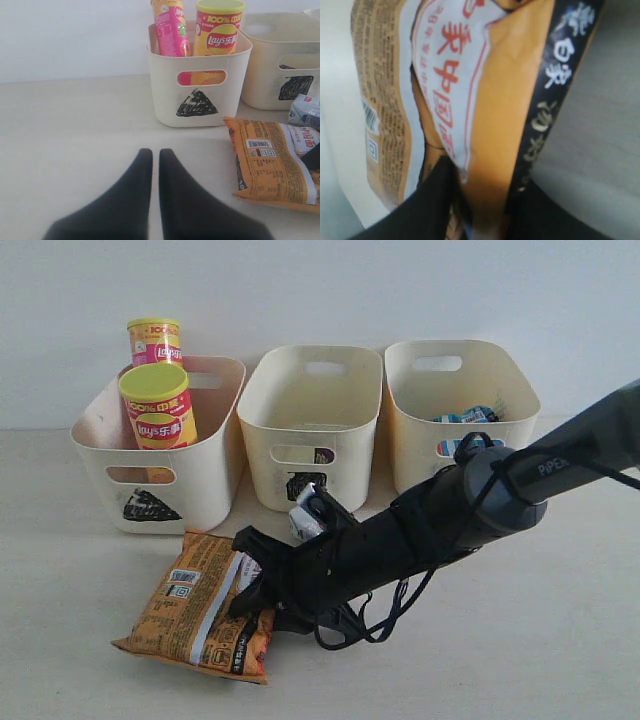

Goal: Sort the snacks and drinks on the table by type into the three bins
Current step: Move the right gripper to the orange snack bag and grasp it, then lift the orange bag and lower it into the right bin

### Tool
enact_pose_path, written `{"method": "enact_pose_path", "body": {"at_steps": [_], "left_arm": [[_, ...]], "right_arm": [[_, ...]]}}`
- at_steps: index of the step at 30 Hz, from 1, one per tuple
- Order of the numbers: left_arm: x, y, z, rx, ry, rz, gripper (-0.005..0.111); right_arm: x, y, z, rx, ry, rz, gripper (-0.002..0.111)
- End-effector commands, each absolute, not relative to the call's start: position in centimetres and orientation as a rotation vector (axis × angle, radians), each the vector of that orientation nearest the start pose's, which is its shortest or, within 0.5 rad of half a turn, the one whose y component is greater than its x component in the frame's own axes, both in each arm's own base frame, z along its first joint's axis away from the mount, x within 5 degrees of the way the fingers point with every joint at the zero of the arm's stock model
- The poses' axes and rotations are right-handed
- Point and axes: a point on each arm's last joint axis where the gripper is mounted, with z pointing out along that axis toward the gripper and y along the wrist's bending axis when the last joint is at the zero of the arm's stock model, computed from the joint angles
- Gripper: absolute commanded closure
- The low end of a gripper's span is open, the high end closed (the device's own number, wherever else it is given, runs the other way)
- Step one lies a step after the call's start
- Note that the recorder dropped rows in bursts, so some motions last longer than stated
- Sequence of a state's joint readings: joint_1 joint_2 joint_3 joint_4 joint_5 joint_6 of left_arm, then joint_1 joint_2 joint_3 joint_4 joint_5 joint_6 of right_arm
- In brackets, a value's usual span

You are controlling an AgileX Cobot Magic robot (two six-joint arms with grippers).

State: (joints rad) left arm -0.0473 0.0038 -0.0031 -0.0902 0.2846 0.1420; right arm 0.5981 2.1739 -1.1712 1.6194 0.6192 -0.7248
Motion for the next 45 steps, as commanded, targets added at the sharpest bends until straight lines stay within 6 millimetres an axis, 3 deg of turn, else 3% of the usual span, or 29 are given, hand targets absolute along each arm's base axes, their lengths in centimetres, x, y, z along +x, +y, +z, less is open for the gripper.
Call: {"method": "enact_pose_path", "body": {"at_steps": [1,8,17,22,27,35,41,45], "left_arm": [[5.5,-0.5,18.8,0.100,1.762,-0.019,0.102],[5.5,-0.5,18.8,0.100,1.762,-0.019,0.102],[5.5,-0.5,18.8,0.100,1.762,-0.019,0.102],[5.5,-0.5,18.8,0.100,1.762,-0.019,0.102],[5.5,-0.5,18.8,0.100,1.762,-0.019,0.102],[5.5,-0.5,18.8,0.100,1.762,-0.019,0.102],[5.5,-0.5,18.8,0.100,1.762,-0.019,0.102],[5.5,-0.5,18.8,0.100,1.762,-0.019,0.102]], "right_arm": [[30.9,27.0,8.5,0.070,2.775,1.230,0.107],[30.7,26.8,11.1,-0.100,2.725,1.193,0.107],[29.9,25.9,18.3,-0.372,2.574,1.106,0.107],[28.8,24.4,22.1,-0.512,2.529,0.959,0.107],[27.5,22.0,26.0,-0.622,2.479,0.712,0.107],[25.0,15.2,32.9,-0.656,2.334,0.068,0.107],[26.1,12.5,35.3,-0.522,2.149,-0.296,0.107],[27.6,11.4,37.0,-0.413,1.974,-0.387,0.107]]}}
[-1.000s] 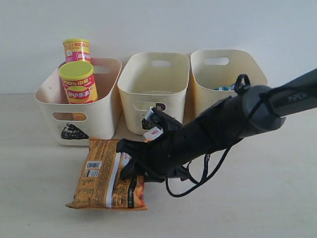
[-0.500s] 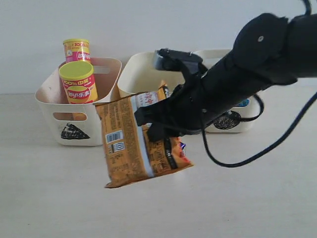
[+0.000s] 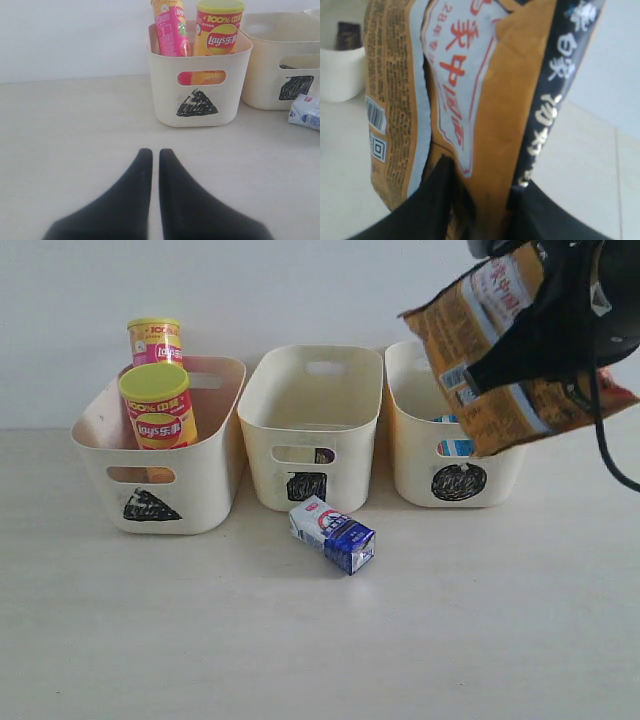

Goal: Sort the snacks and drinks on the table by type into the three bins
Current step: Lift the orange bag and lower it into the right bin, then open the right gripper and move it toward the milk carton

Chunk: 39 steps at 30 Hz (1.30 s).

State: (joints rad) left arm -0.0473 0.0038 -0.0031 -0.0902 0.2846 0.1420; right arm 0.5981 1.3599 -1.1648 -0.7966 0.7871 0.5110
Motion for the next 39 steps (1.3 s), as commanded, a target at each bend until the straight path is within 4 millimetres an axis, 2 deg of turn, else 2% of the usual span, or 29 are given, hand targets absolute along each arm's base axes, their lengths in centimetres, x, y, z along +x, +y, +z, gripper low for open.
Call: {"method": "enact_pose_path", "body": {"at_steps": [1,6,8,11,12,22,27,28,30,32,34,36,37,39], "left_arm": [[5.5,-0.5,18.8,0.100,1.762,-0.019,0.102],[5.5,-0.5,18.8,0.101,1.764,-0.019,0.102],[5.5,-0.5,18.8,0.101,1.764,-0.019,0.102],[5.5,-0.5,18.8,0.101,1.764,-0.019,0.102],[5.5,-0.5,18.8,0.101,1.764,-0.019,0.102],[5.5,-0.5,18.8,0.101,1.764,-0.019,0.102],[5.5,-0.5,18.8,0.101,1.764,-0.019,0.102],[5.5,-0.5,18.8,0.101,1.764,-0.019,0.102],[5.5,-0.5,18.8,0.101,1.764,-0.019,0.102],[5.5,-0.5,18.8,0.101,1.764,-0.019,0.102],[5.5,-0.5,18.8,0.101,1.764,-0.019,0.102],[5.5,-0.5,18.8,0.101,1.764,-0.019,0.102],[5.5,-0.5,18.8,0.101,1.764,-0.019,0.102],[5.5,-0.5,18.8,0.101,1.764,-0.019,0.102]], "right_arm": [[28.0,11.1,37.2,-0.393,1.956,-0.386,0.107],[31.4,9.6,36.8,-0.304,1.954,-0.370,0.107],[33.9,9.2,36.4,-0.268,1.957,-0.370,0.107],[38.2,9.5,34.2,-0.226,2.000,-0.351,0.107],[38.9,9.8,33.6,-0.229,2.011,-0.355,0.107],[44.9,12.4,28.2,-0.259,2.060,-0.308,0.107],[46.6,13.2,26.4,-0.231,2.080,-0.267,0.107],[46.9,13.3,26.2,-0.220,2.081,-0.252,0.104],[47.1,13.5,25.7,-0.207,2.085,-0.234,0.091],[47.3,13.6,25.3,-0.204,2.089,-0.224,0.071],[47.4,13.6,25.1,-0.205,2.093,-0.226,0.041],[47.4,13.5,25.1,-0.202,2.097,-0.235,0.023],[47.3,13.4,25.1,-0.195,2.101,-0.249,0.020],[47.3,13.0,25.6,-0.158,2.113,-0.291,0.023]]}}
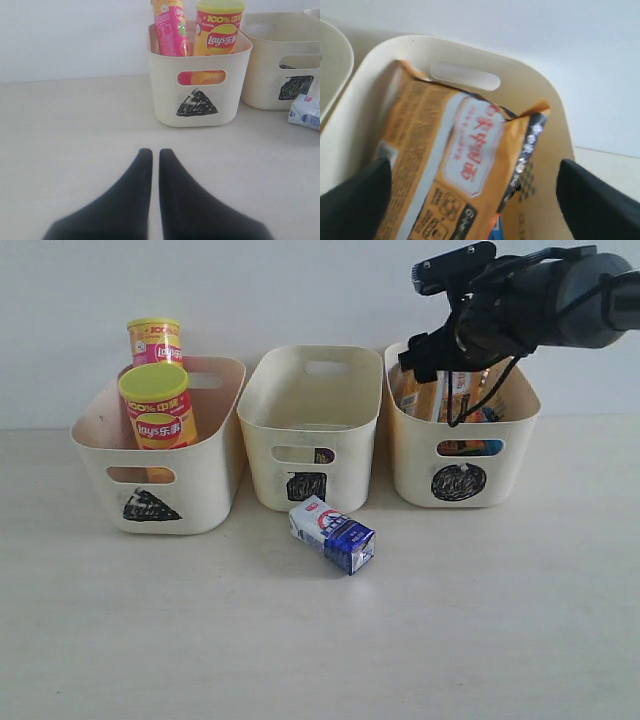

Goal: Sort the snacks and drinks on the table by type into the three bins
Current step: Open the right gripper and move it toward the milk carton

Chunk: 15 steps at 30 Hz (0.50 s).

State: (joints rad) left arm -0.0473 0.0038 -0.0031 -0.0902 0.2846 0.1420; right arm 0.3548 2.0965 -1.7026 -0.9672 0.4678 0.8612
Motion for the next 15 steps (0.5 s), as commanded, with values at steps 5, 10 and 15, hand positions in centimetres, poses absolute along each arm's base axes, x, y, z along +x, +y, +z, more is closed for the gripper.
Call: {"method": "enact_pose_path", "body": {"at_steps": [5,10,15], "left_arm": [[5.5,-0.5,18.8,0.101,1.764,-0.019,0.102],[5.5,-0.5,18.8,0.101,1.764,-0.019,0.102],[5.5,-0.5,18.8,0.101,1.764,-0.019,0.102]], "right_arm": [[46.4,12.2,28.2,-0.102,2.110,-0.334,0.047],[44.7,12.2,31.0,-0.210,2.150,-0.307,0.106],[42.0,11.9,32.7,-0.382,2.301,-0.300,0.108]]}}
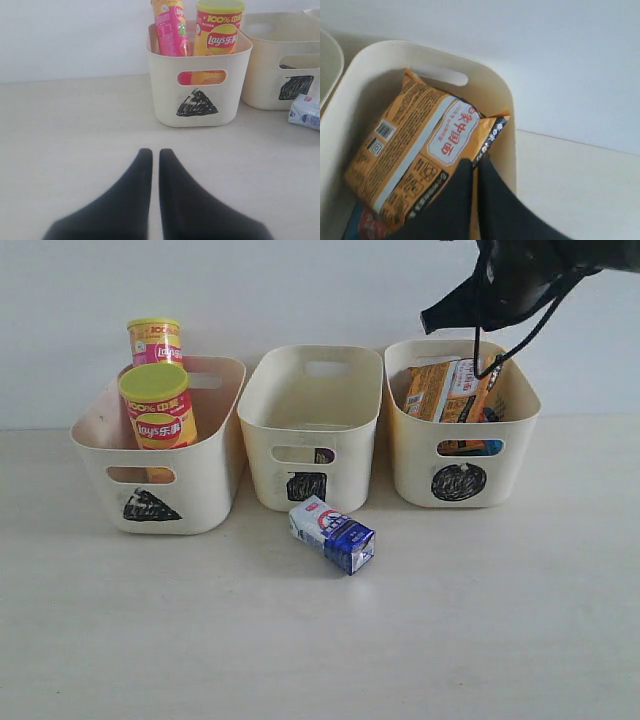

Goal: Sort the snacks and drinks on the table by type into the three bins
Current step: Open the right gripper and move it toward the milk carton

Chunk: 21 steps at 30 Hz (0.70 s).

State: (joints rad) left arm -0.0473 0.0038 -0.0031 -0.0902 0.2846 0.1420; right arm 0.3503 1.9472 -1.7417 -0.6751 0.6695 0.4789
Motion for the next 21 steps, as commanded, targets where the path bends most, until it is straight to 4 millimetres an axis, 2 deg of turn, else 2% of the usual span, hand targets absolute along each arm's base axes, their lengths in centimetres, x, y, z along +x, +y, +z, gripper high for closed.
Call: {"method": "enact_pose_path", "body": {"at_steps": [1,4,8,11,13,21], "left_arm": [[5.5,-0.5,18.8,0.101,1.764,-0.019,0.102],[5.5,-0.5,18.8,0.101,1.764,-0.019,0.102],[5.5,-0.5,18.8,0.101,1.764,-0.019,0.102],[5.5,-0.5,18.8,0.101,1.764,-0.019,0.102],[5.5,-0.5,18.8,0.101,1.764,-0.019,0.102],[5.5,-0.5,18.8,0.101,1.764,-0.019,0.102]], "right_arm": [[41.6,11.8,32.6,-0.401,2.341,-0.304,0.108],[39.6,12.0,32.2,-0.534,2.524,-0.241,0.108],[36.9,13.8,32.1,-0.783,2.676,0.092,0.108],[35.9,15.0,33.1,-0.896,2.610,0.317,0.108],[35.4,15.5,33.8,-0.892,2.584,0.403,0.108],[34.5,16.3,34.9,-0.875,2.549,0.517,0.108]]}}
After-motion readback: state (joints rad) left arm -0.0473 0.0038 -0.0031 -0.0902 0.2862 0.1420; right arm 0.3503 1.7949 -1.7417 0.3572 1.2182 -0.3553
